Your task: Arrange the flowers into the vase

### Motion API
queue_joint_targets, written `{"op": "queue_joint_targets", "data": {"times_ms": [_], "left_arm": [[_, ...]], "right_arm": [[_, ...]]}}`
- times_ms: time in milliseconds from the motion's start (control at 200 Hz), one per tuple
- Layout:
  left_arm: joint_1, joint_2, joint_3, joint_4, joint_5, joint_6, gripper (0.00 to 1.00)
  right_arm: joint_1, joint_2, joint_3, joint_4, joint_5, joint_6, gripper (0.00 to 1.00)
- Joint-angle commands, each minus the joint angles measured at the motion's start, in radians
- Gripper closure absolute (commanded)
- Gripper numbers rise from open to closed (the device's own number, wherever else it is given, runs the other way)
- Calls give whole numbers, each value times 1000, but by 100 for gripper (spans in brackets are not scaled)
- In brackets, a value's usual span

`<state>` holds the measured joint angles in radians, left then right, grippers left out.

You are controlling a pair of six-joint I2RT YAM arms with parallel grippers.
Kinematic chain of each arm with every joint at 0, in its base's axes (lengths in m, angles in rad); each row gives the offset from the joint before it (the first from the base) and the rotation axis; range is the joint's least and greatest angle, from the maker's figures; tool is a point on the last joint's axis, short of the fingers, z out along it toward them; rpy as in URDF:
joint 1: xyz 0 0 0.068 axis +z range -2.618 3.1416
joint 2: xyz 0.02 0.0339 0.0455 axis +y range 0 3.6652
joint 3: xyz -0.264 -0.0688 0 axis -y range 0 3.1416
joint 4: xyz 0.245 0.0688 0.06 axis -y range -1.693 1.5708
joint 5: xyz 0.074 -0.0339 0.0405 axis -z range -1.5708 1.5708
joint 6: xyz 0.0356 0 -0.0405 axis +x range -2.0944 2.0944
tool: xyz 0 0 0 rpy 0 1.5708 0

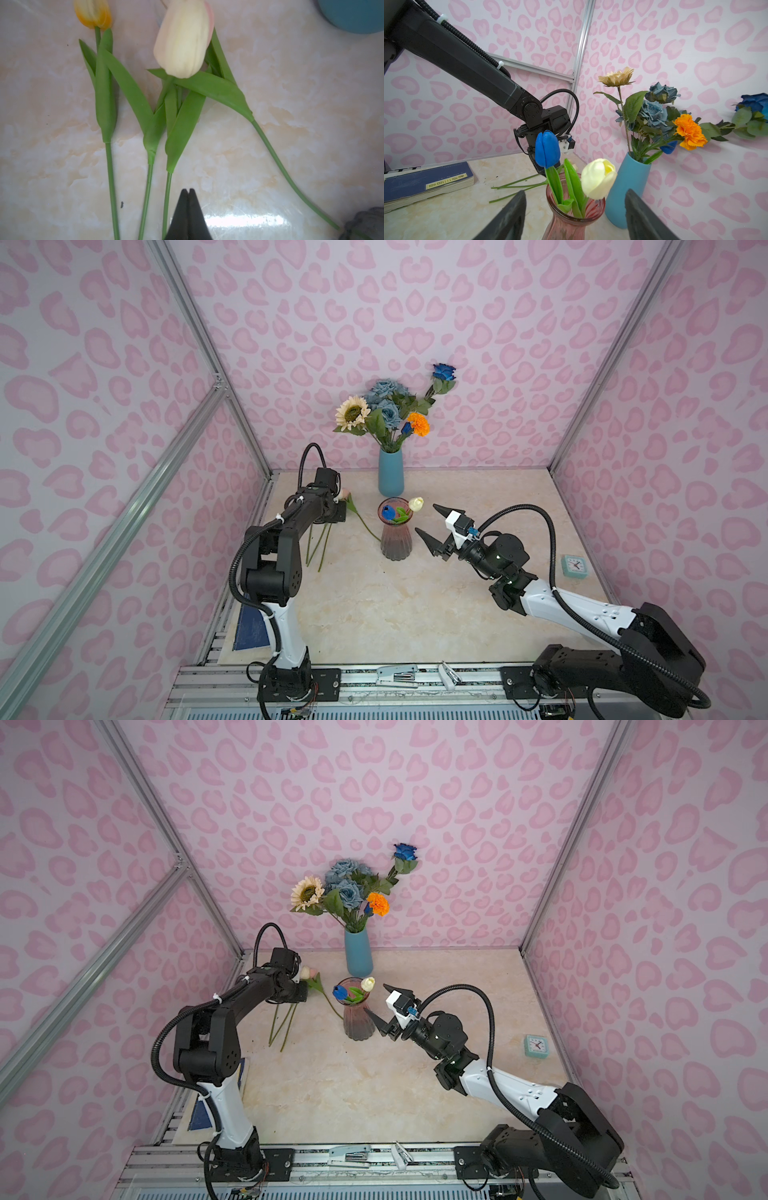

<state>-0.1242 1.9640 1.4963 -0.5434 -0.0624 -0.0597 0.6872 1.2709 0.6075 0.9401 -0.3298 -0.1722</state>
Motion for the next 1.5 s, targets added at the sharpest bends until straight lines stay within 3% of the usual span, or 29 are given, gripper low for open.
{"op": "queue_joint_targets", "data": {"times_ms": [0,150,215,330,1050,1310,1405,1495], "left_arm": [[0,0,8,-8,7,-15,91],[0,-3,1,-53,-16,-43,88],[2,-8,-15,-65,-35,-62,80],[6,12,-19,-91,-45,-66,74],[18,115,37,-114,-130,-74,65],[24,169,52,-115,-94,-57,73],[26,175,57,-124,-92,-57,90],[26,155,56,-130,-84,-61,91]], "right_arm": [[1,-3,0,17,8,3,26],[1,0,-5,26,8,6,26],[0,5,-2,29,8,6,26],[0,8,-2,33,5,7,26],[-1,22,7,38,-1,7,26],[-2,28,11,43,0,7,25],[-1,25,9,39,-1,5,25],[-2,21,8,34,1,3,25]]}}
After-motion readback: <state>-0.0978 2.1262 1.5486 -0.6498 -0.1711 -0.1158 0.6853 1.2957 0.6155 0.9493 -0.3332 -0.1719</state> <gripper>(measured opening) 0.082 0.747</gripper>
